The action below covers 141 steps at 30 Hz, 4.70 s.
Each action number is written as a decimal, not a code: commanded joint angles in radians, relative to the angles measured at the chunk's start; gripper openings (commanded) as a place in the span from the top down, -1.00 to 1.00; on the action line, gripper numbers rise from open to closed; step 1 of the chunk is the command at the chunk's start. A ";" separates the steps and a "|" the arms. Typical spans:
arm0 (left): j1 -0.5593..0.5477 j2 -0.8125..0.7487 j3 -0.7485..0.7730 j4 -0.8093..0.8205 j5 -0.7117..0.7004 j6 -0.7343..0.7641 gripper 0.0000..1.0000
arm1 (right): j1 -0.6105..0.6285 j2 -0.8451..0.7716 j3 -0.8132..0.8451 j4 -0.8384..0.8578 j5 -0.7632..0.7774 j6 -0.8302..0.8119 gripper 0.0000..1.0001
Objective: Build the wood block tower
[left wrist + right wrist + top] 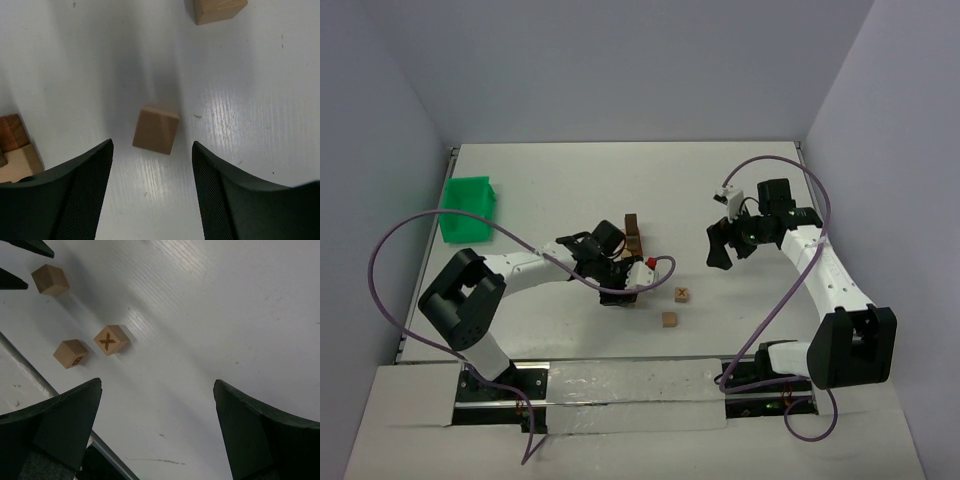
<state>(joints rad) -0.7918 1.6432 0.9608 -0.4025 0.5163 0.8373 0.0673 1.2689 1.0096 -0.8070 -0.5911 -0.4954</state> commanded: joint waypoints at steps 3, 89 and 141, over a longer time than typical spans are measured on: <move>-0.024 0.038 -0.005 0.123 -0.021 0.023 -0.46 | -0.006 -0.003 0.020 0.023 -0.027 0.019 -0.99; 0.223 0.319 0.845 -0.422 0.015 -0.116 0.34 | -0.004 0.109 0.095 0.085 -0.084 0.090 -0.99; 0.359 0.075 0.947 -0.477 0.184 -0.188 -0.99 | 0.098 0.128 0.105 0.044 -0.031 -0.002 -0.99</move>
<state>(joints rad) -0.5012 1.9079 1.8609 -0.8725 0.5925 0.7003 0.1111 1.3909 1.0792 -0.7477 -0.6489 -0.4433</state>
